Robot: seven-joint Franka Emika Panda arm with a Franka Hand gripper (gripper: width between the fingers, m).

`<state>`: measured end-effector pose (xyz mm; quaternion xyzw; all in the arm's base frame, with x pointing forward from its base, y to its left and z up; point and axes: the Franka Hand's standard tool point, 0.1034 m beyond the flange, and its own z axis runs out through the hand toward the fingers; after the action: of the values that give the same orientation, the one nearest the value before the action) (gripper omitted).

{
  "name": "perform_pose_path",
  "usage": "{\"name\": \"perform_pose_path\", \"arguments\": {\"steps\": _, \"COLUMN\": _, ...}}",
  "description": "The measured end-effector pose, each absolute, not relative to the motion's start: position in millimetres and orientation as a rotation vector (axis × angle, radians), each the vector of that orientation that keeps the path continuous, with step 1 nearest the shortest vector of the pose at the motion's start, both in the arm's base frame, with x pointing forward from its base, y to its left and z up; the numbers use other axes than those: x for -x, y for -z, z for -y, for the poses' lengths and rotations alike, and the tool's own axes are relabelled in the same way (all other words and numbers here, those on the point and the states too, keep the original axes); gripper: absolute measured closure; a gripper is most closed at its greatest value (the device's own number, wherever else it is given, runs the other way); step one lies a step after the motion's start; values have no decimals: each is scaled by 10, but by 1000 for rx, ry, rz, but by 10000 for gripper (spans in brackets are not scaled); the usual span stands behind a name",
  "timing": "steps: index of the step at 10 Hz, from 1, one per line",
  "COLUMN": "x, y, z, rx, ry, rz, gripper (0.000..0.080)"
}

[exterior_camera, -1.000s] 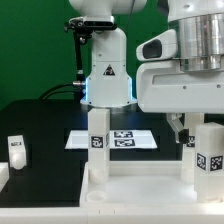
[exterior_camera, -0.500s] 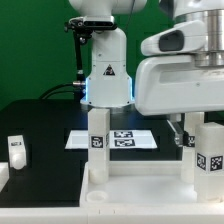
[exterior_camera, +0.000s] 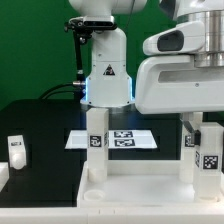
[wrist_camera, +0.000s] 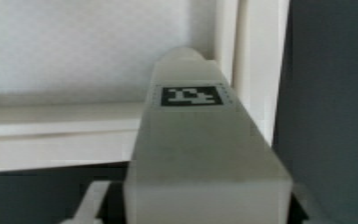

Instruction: Assemble desk

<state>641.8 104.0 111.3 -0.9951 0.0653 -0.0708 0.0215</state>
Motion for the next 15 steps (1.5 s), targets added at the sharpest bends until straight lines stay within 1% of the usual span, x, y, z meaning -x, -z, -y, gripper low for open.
{"name": "perform_pose_path", "arguments": {"steps": 1, "x": -6418, "y": -1112, "z": -1040, "rx": 3070, "ry": 217, "rz": -316, "gripper": 515}}
{"name": "perform_pose_path", "arguments": {"steps": 3, "x": -6429, "y": -1103, "z": -1034, "rx": 2973, "ry": 212, "rz": -761, "gripper": 515}}
{"name": "perform_pose_path", "arguments": {"steps": 5, "x": -6389, "y": -1091, "z": -1044, "rx": 2683, "ry": 182, "rz": -1441, "gripper": 515}}
{"name": "perform_pose_path", "arguments": {"steps": 6, "x": -6388, "y": -1092, "z": -1020, "rx": 2590, "ry": 167, "rz": -1583, "gripper": 515}}
{"name": "perform_pose_path", "arguments": {"steps": 10, "x": -6372, "y": -1083, "z": -1010, "rx": 2344, "ry": 131, "rz": -1908, "gripper": 514}}
{"name": "perform_pose_path", "arguments": {"steps": 12, "x": -6346, "y": -1067, "z": -1030, "rx": 1804, "ry": 36, "rz": -2364, "gripper": 512}}
{"name": "perform_pose_path", "arguments": {"steps": 13, "x": -6349, "y": -1066, "z": -1047, "rx": 1649, "ry": 17, "rz": -2458, "gripper": 512}}
{"name": "perform_pose_path", "arguments": {"steps": 15, "x": -6346, "y": -1066, "z": -1050, "rx": 1679, "ry": 18, "rz": -2431, "gripper": 499}}
